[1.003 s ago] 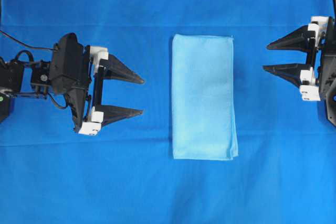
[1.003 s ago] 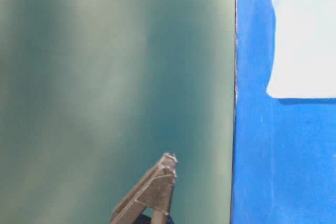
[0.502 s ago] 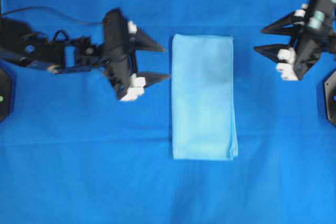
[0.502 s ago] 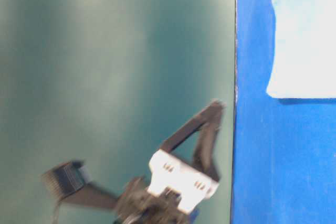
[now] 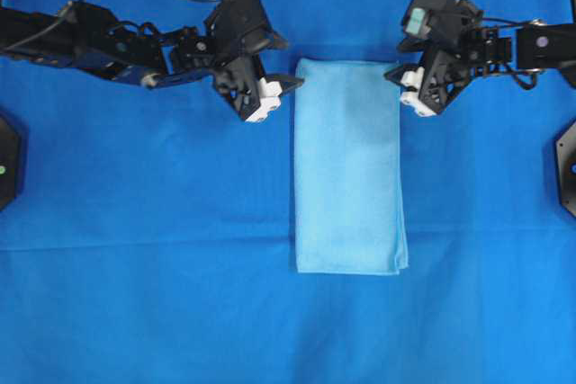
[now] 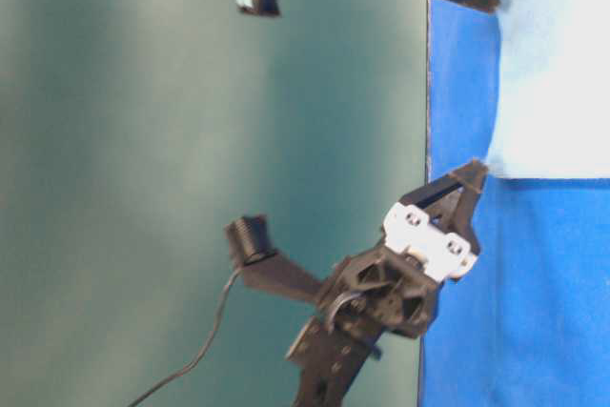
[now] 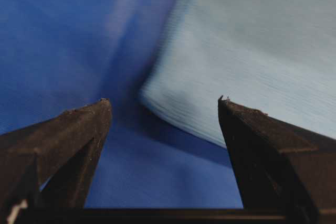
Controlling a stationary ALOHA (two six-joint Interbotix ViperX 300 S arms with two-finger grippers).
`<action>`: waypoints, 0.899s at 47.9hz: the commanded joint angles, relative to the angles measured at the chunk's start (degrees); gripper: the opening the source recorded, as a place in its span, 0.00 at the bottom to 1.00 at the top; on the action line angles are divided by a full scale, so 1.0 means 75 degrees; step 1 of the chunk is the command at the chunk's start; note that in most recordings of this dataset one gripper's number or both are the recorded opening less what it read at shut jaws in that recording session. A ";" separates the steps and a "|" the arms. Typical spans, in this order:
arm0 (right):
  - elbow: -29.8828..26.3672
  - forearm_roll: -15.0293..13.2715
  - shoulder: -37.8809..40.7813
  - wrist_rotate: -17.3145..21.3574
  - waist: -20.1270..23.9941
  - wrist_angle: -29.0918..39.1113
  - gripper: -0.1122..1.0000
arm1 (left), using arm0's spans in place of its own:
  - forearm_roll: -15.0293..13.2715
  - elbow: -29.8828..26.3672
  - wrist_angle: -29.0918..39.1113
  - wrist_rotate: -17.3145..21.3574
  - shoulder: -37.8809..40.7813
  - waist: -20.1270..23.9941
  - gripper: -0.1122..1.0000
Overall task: Fold the light blue towel.
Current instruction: 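Move both grippers to the top corners of the vertical strip and grasp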
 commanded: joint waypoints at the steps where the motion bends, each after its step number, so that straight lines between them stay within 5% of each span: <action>1: -0.0234 -0.0035 0.0211 -0.0012 -0.0047 -0.0047 0.66 | 0.0012 -0.0270 -0.0047 0.0023 0.0094 0.0105 0.81; 16: -0.0434 -0.0035 0.0645 -0.0012 -0.0187 0.0211 0.65 | 0.0012 -0.0598 0.0270 0.0246 0.0750 0.0176 0.76; 20: -0.0422 -0.0035 0.0645 0.0012 -0.0187 0.0316 0.57 | 0.0012 -0.0598 0.0445 0.0398 0.0750 0.0176 0.64; 28: -0.0316 0.0012 0.0586 0.0105 -0.0176 0.0527 0.16 | 0.0012 -0.0598 0.0516 0.0668 0.0738 0.0176 0.22; 30: -0.0305 0.0035 0.0586 0.0105 -0.0176 0.0527 0.15 | 0.0012 -0.0609 0.0527 0.0727 0.0738 0.0176 0.15; 43: -0.0375 0.0047 0.0527 0.0117 -0.0176 0.0539 0.15 | 0.0012 -0.0773 0.0680 0.0961 0.0621 0.0211 0.13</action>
